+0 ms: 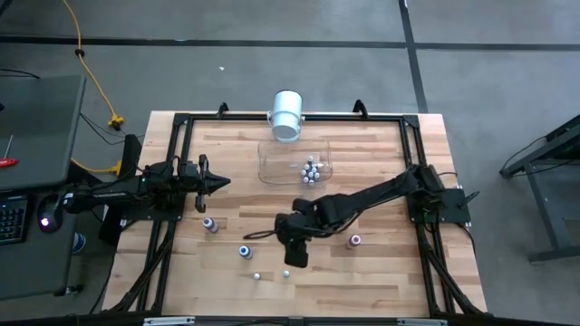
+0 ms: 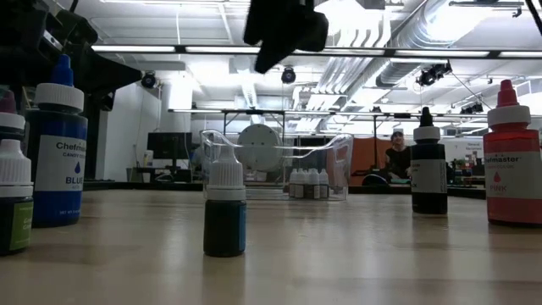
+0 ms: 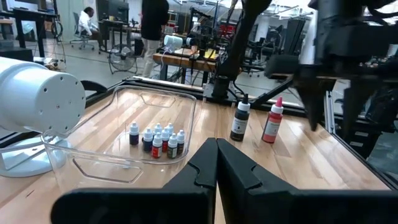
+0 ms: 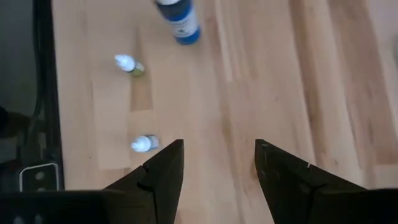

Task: Pick & Place food coloring
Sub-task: Put the small light blue food coloring bottle into the transparent bin

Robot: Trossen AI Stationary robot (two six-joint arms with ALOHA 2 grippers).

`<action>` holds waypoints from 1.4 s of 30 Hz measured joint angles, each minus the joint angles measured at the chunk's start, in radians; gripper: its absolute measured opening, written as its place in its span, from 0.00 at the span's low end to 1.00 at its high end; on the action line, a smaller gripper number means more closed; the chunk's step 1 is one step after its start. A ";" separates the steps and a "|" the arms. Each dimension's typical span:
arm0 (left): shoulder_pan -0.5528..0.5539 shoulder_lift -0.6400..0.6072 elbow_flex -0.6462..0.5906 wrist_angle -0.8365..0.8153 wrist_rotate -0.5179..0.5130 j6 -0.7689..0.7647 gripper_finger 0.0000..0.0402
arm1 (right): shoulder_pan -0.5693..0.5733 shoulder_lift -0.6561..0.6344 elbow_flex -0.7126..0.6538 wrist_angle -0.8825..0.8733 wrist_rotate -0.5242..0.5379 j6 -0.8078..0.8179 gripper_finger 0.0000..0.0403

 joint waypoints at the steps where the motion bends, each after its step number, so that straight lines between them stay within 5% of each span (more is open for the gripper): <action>1: 0.000 0.000 0.000 0.000 0.000 0.000 0.00 | 0.006 0.017 0.026 -0.013 0.000 -0.007 0.46; 9: 0.000 0.000 0.000 0.000 0.000 0.000 0.00 | 0.039 0.097 0.154 -0.052 0.005 -0.031 0.46; 30: 0.000 0.000 0.000 0.000 0.000 0.000 0.00 | 0.146 0.102 0.143 -0.221 0.083 -0.067 0.46; 42: 0.000 0.000 0.000 0.000 0.000 0.000 0.00 | 0.198 0.107 -0.100 0.182 0.081 -0.038 0.46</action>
